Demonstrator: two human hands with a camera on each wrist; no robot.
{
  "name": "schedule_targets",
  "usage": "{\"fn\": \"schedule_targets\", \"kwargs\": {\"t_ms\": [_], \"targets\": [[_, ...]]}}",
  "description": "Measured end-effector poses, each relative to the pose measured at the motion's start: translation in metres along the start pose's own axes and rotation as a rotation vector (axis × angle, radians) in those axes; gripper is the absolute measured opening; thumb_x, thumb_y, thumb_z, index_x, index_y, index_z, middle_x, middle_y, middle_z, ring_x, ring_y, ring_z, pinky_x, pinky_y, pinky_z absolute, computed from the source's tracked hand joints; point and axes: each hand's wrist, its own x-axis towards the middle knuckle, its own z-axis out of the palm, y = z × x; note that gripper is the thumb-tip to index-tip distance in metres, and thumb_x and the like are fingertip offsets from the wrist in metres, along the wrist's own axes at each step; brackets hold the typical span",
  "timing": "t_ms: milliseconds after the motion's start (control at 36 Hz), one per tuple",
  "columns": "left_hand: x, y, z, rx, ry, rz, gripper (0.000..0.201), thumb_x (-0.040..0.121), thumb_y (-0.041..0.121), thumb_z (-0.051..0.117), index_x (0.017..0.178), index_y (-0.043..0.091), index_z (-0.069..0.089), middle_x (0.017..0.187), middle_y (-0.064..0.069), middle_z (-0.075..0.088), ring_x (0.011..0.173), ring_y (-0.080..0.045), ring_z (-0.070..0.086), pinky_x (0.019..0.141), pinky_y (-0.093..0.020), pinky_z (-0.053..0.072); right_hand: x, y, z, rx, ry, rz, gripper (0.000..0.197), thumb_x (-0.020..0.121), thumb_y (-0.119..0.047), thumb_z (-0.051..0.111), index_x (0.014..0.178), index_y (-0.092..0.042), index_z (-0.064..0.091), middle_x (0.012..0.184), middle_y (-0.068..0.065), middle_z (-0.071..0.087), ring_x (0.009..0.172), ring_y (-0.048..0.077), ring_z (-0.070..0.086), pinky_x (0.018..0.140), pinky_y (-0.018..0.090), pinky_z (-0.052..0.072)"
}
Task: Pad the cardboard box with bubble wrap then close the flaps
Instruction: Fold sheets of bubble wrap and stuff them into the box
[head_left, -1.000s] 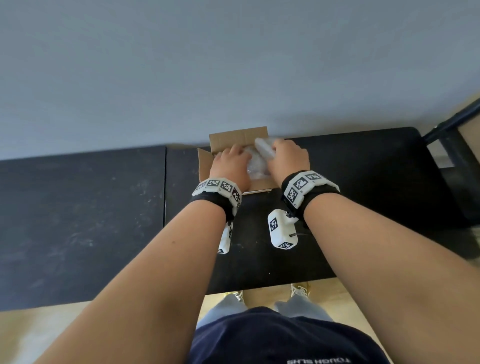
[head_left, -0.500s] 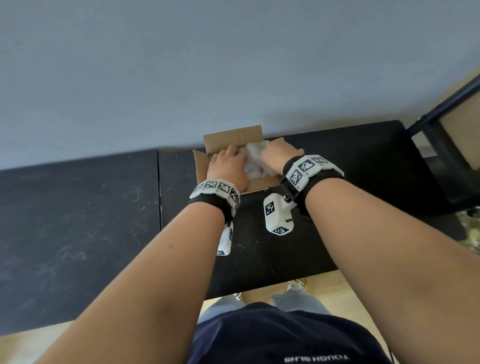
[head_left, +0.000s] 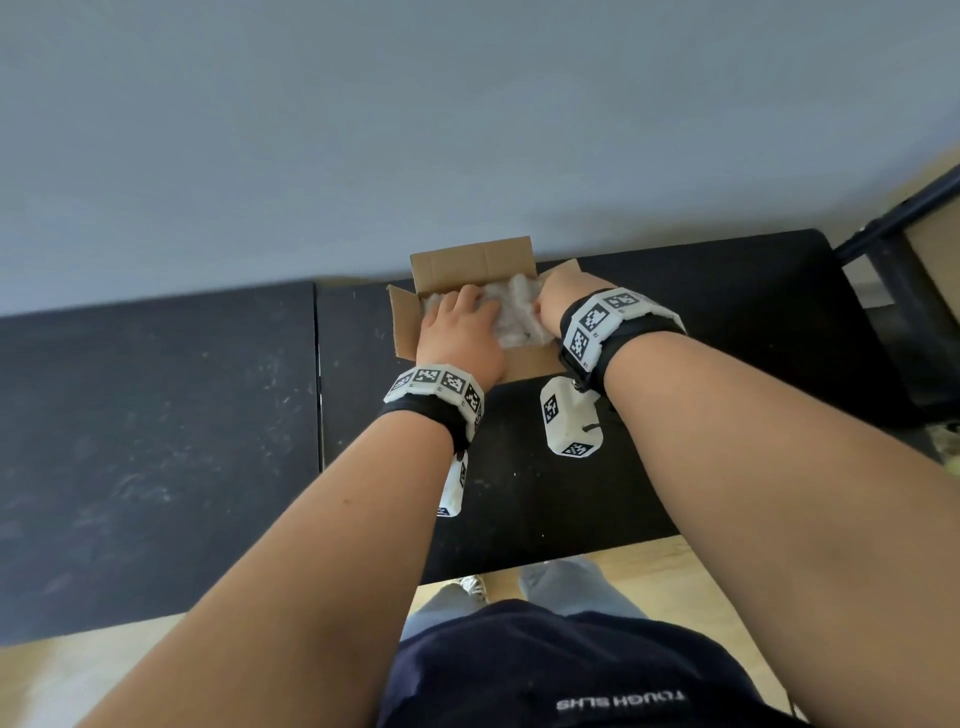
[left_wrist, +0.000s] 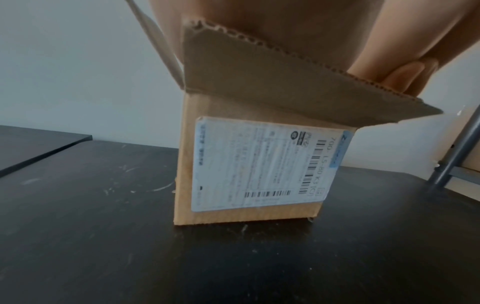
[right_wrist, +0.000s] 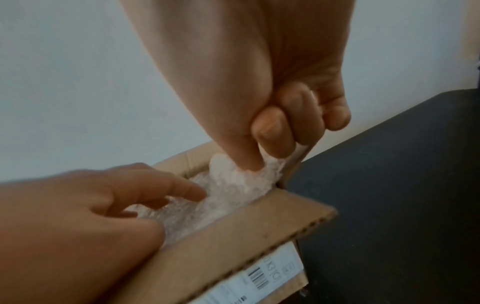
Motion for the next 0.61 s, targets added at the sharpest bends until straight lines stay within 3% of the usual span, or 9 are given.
{"fn": "schedule_targets", "kwargs": {"t_ms": [56, 111, 167, 222, 278, 333, 417, 528, 611], "targets": [[0.0, 0.001, 0.0, -0.013, -0.003, -0.006, 0.057, 0.075, 0.013, 0.053, 0.131, 0.024, 0.052, 0.138, 0.001, 0.041, 0.132, -0.022, 0.033, 0.12, -0.039, 0.011, -0.001, -0.005, -0.005, -0.062, -0.022, 0.01, 0.029, 0.1, -0.013, 0.045, 0.12, 0.005, 0.055, 0.125, 0.017, 0.056, 0.121, 0.036, 0.053, 0.106, 0.045, 0.038], [0.0, 0.001, 0.001, -0.03, -0.004, -0.01, 0.058, 0.075, 0.013, 0.053, 0.132, 0.025, 0.051, 0.139, 0.002, 0.041, 0.133, -0.022, 0.032, 0.12, -0.038, 0.011, 0.004, -0.002, -0.004, -0.113, -0.012, -0.032, 0.027, 0.099, -0.009, 0.045, 0.12, 0.001, 0.057, 0.116, 0.01, 0.058, 0.117, 0.037, 0.055, 0.101, 0.045, 0.04], [0.0, 0.001, 0.001, -0.052, -0.006, -0.023, 0.058, 0.077, 0.012, 0.052, 0.132, 0.026, 0.051, 0.14, 0.002, 0.04, 0.133, -0.022, 0.032, 0.119, -0.038, 0.014, 0.011, -0.001, 0.0, -0.141, 0.02, -0.109, 0.019, 0.094, -0.007, 0.049, 0.108, -0.004, 0.063, 0.106, 0.008, 0.065, 0.097, 0.034, 0.063, 0.086, 0.04, 0.047], [0.001, 0.002, 0.001, -0.064, -0.002, -0.038, 0.057, 0.078, 0.013, 0.052, 0.133, 0.027, 0.05, 0.141, 0.002, 0.039, 0.133, -0.022, 0.031, 0.118, -0.037, 0.017, 0.014, -0.001, 0.002, -0.148, 0.06, -0.114, 0.011, 0.091, -0.006, 0.052, 0.083, -0.007, 0.06, 0.078, 0.006, 0.06, 0.072, 0.027, 0.058, 0.072, 0.035, 0.046], [0.001, 0.003, 0.002, -0.072, -0.001, -0.046, 0.057, 0.079, 0.012, 0.052, 0.134, 0.028, 0.05, 0.141, 0.003, 0.039, 0.132, -0.021, 0.031, 0.117, -0.036, 0.019, 0.013, 0.0, 0.003, -0.152, 0.089, -0.104, 0.023, 0.091, -0.006, 0.053, 0.068, -0.009, 0.052, 0.066, 0.004, 0.053, 0.065, 0.024, 0.054, 0.067, 0.033, 0.042], [0.002, 0.004, 0.002, -0.083, -0.004, -0.058, 0.058, 0.078, 0.011, 0.052, 0.134, 0.029, 0.051, 0.141, 0.003, 0.039, 0.131, -0.021, 0.031, 0.117, -0.036, 0.02, 0.015, 0.001, 0.008, -0.176, 0.126, -0.11, 0.026, 0.092, -0.006, 0.052, 0.066, -0.01, 0.049, 0.064, 0.003, 0.05, 0.066, 0.023, 0.053, 0.066, 0.033, 0.04], [0.003, 0.003, 0.001, -0.088, -0.006, -0.072, 0.058, 0.079, 0.011, 0.051, 0.134, 0.03, 0.051, 0.141, 0.003, 0.039, 0.131, -0.021, 0.031, 0.116, -0.035, 0.02, 0.017, 0.003, 0.017, -0.19, 0.157, -0.119, 0.016, 0.093, -0.007, 0.05, 0.081, -0.014, 0.059, 0.069, 0.002, 0.053, 0.074, 0.023, 0.056, 0.067, 0.032, 0.04], [0.002, 0.003, 0.0, -0.071, -0.02, -0.07, 0.058, 0.081, 0.011, 0.051, 0.136, 0.03, 0.049, 0.143, 0.003, 0.038, 0.133, -0.021, 0.03, 0.116, -0.035, 0.02, 0.014, 0.008, 0.025, -0.164, 0.214, -0.177, 0.027, 0.094, -0.009, 0.044, 0.112, -0.016, 0.064, 0.107, 0.005, 0.067, 0.104, 0.026, 0.062, 0.088, 0.037, 0.038], [0.0, 0.005, -0.003, -0.025, -0.033, -0.061, 0.058, 0.08, 0.013, 0.053, 0.135, 0.031, 0.05, 0.141, 0.003, 0.038, 0.131, -0.022, 0.031, 0.115, -0.035, 0.021, 0.014, 0.01, 0.031, -0.215, 0.299, -0.236, 0.025, 0.093, -0.01, 0.046, 0.109, -0.016, 0.064, 0.114, 0.006, 0.063, 0.113, 0.026, 0.056, 0.098, 0.039, 0.033]]}}
